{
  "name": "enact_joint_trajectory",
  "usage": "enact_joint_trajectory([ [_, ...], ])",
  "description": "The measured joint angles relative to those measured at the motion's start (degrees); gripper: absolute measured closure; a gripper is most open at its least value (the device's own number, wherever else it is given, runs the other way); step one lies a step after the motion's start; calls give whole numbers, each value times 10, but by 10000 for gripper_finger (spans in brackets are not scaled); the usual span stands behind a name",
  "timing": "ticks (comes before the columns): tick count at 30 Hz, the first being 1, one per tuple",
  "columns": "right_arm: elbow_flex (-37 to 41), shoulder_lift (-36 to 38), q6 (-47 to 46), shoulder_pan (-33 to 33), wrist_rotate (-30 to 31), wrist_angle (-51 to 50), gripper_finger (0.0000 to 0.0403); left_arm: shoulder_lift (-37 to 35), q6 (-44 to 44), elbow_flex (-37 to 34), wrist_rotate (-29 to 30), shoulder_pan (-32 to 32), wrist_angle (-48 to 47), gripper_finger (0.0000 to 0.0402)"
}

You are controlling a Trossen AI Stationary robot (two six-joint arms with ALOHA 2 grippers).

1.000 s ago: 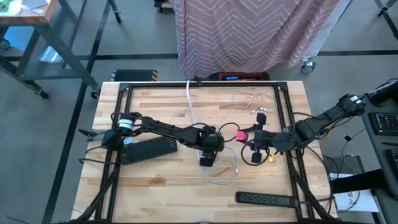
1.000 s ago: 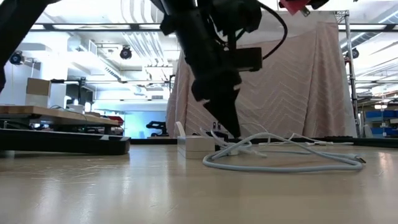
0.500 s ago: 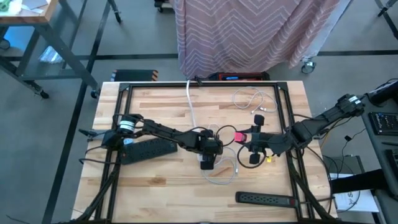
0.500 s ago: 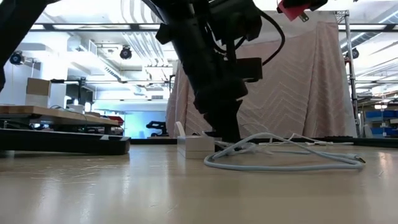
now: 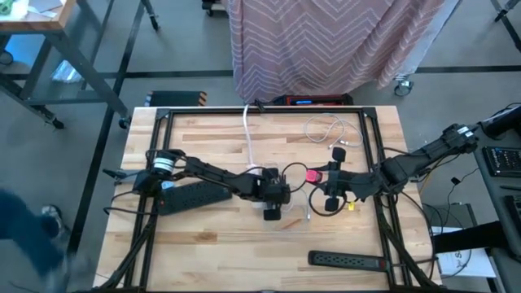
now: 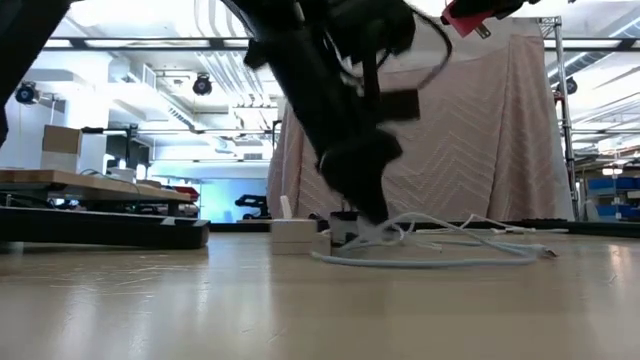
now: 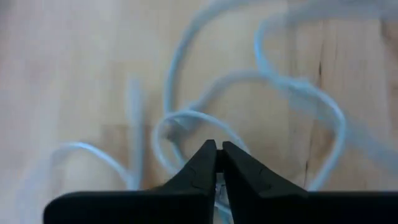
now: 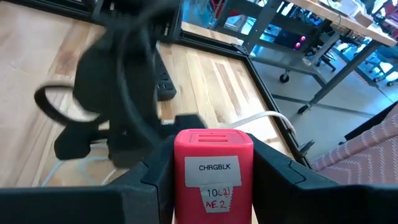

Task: Insert USB
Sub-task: Insert the white charger cable to the pink charger adapter

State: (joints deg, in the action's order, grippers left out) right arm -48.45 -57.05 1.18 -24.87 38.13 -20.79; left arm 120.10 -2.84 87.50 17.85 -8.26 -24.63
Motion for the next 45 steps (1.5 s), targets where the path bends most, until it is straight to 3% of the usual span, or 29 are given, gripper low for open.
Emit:
enact_joint_trajectory([
  [9,0,12,2,-1,0,-4,269,-121,65,0,63,-40,48,400],
  [16,0,-1,1,-1,-14,-4,269,-188,111,-33,72,-75,167,400],
  [21,0,-18,0,-1,-36,1,269,-235,160,-156,66,-83,431,401],
  [24,0,-28,0,-1,-37,1,269,-244,173,-253,18,-73,606,401],
  [28,0,-34,-1,-1,-38,3,269,-244,140,-340,-24,-52,747,401],
  [35,0,-39,-5,1,-38,4,269,-219,30,-389,-23,-34,709,401],
  [41,0,-39,-13,2,-37,16,269,-127,19,-316,22,-23,685,402],
  [45,0,-36,-20,2,-37,5,269,-71,13,-236,27,5,607,402],
])
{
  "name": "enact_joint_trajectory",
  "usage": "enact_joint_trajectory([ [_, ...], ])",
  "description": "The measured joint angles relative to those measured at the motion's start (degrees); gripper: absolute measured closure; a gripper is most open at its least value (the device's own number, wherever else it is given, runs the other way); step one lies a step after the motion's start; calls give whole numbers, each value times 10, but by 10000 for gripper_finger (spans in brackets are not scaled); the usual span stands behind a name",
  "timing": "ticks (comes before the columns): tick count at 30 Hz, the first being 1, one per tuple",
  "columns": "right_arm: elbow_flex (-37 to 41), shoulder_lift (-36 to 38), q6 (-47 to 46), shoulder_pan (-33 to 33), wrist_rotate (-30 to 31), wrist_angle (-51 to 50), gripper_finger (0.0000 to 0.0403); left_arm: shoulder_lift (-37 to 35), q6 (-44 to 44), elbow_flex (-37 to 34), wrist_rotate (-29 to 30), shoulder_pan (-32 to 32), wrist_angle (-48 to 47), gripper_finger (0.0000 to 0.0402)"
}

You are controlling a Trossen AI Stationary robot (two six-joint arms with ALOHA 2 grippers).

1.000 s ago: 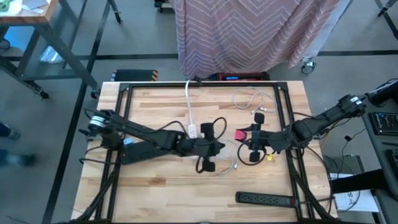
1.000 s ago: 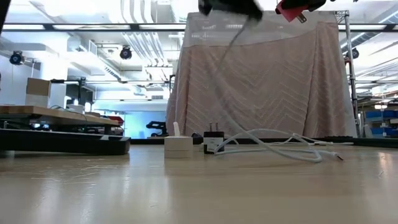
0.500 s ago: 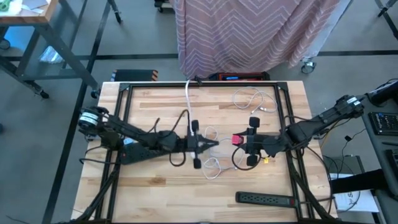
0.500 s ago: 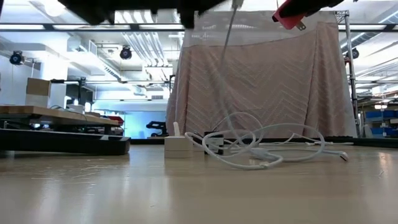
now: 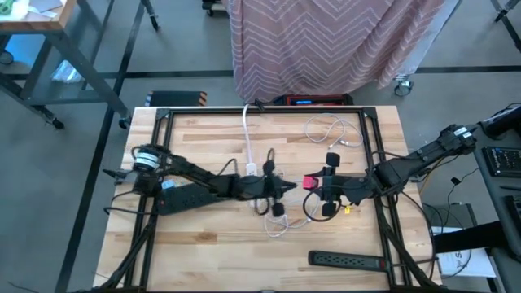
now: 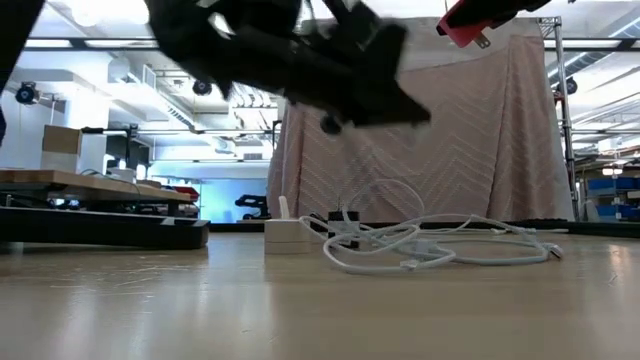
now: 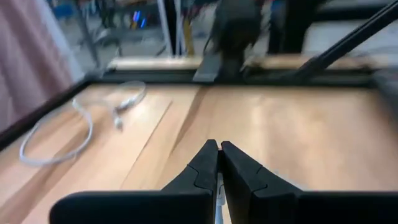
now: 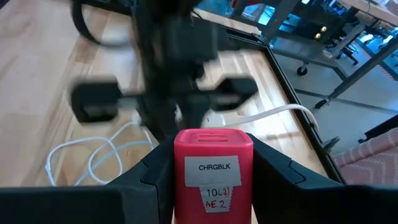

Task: Insert USB
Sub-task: Insert the white charger cable to the pink charger adapter

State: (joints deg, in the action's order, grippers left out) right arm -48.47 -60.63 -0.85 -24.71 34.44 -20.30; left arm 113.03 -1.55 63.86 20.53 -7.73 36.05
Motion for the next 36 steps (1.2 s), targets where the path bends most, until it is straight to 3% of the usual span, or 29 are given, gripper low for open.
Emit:
enact_joint_trajectory([
  [10,0,11,-8,-2,1,-33,269,140,-15,218,0,98,-168,400],
  [14,0,23,-22,-2,1,-61,269,174,-29,268,-1,121,-245,397],
  [22,0,36,-47,-2,2,-94,269,184,-51,282,-7,129,-287,363],
  [32,0,34,-67,-2,0,-99,269,149,-53,282,-7,129,-365,292],
  [36,0,34,-67,-2,0,-99,269,146,-110,282,-6,132,-398,271],
])
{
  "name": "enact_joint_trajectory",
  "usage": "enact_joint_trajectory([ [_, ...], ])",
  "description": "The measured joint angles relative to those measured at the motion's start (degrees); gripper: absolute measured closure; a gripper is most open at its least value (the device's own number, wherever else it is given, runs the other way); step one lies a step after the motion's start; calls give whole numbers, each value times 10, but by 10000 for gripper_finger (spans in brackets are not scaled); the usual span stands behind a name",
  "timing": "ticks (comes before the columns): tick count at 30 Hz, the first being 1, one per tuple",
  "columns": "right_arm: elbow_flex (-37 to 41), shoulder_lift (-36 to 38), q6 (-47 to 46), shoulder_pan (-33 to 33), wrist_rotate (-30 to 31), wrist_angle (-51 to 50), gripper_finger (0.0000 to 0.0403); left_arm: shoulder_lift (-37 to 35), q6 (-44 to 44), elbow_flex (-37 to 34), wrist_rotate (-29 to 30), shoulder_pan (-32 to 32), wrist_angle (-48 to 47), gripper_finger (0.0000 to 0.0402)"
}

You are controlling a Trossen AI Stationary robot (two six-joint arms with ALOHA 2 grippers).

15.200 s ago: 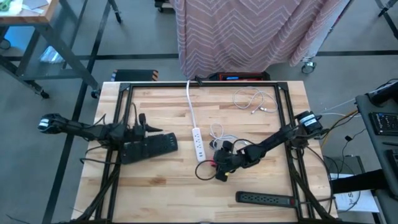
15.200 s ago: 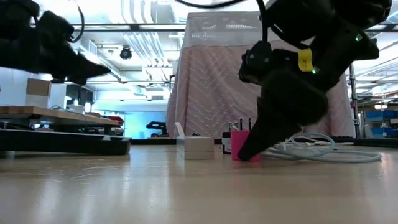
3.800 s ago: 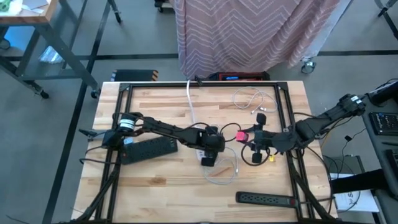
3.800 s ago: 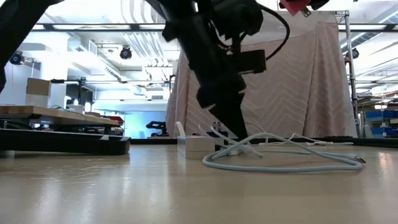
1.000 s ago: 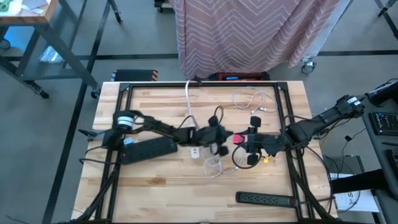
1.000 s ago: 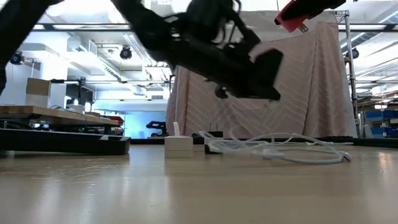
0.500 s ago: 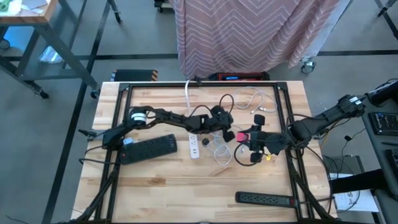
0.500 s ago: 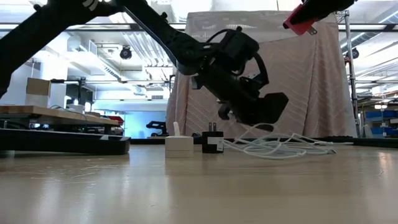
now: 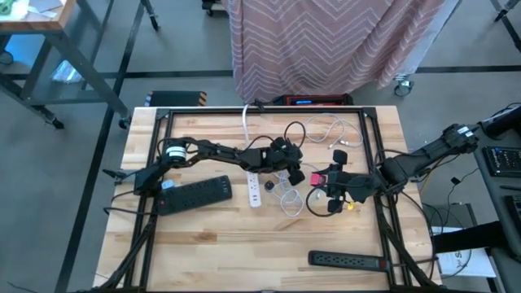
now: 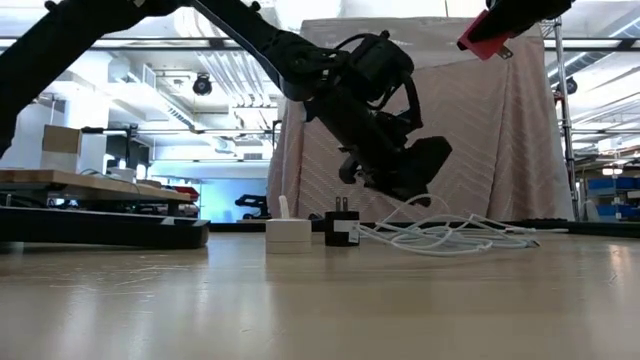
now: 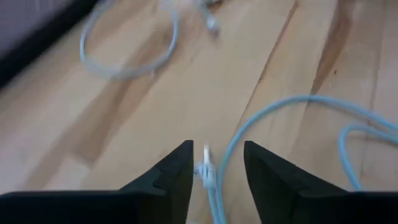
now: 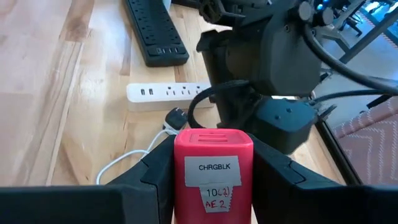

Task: Insert USB
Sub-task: Insert the white charger cable to the pink charger adapter

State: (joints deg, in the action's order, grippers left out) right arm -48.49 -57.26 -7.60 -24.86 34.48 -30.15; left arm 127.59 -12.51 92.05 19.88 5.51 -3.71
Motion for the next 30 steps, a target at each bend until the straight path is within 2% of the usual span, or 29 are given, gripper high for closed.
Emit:
enact_joint_trajectory([
  [5,0,0,0,0,0,1,269,-3,-43,-2,-8,12,-34,249],
  [10,0,0,1,0,0,1,269,-9,-62,-2,-70,25,-28,233],
  [21,0,0,1,0,0,1,269,-4,-65,-30,-71,24,-23,232],
  [30,0,0,-6,0,0,4,269,-3,-61,-86,-70,22,102,231],
])
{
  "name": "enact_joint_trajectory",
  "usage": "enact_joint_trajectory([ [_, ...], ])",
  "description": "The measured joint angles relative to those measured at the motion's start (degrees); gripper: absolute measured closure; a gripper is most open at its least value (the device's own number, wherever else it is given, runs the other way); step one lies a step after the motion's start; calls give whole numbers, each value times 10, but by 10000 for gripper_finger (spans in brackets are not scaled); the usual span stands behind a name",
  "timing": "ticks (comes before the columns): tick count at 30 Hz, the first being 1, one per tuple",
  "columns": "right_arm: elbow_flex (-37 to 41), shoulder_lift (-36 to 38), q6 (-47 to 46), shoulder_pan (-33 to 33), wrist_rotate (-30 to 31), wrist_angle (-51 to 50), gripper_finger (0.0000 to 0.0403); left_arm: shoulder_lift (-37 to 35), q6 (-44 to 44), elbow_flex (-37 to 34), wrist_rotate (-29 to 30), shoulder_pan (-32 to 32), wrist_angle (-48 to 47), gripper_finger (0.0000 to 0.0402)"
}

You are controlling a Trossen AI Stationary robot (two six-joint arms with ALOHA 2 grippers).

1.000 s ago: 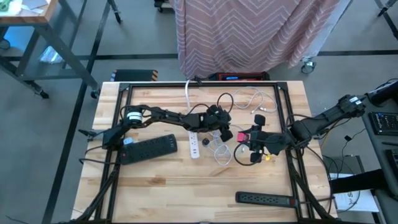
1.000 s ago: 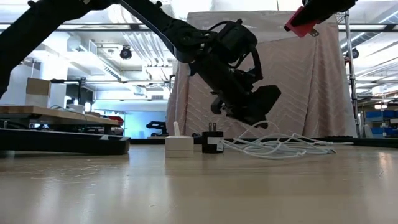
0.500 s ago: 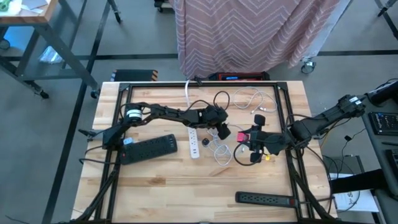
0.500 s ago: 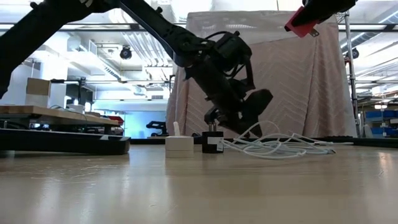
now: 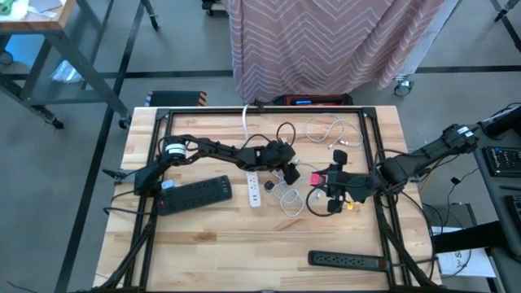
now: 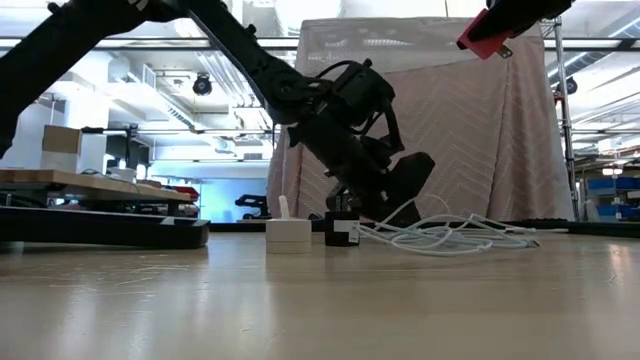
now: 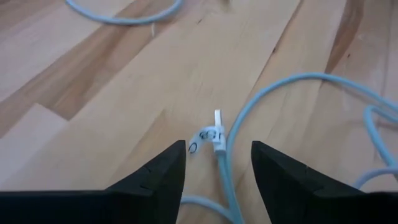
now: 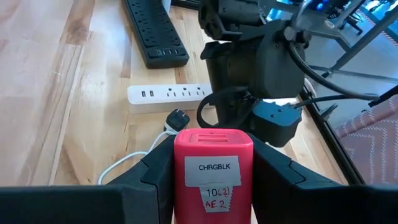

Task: Insert USB
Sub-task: Insert the white charger cable to the pink charger adapter

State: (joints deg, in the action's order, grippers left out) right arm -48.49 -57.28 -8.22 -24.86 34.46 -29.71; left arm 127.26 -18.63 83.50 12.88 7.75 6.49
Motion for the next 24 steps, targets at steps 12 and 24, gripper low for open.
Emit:
enact_joint_trajectory([
  [12,0,0,3,0,0,0,269,25,36,-16,3,-2,67,252],
  [24,0,0,18,0,0,0,269,31,78,-15,30,-4,66,335],
])
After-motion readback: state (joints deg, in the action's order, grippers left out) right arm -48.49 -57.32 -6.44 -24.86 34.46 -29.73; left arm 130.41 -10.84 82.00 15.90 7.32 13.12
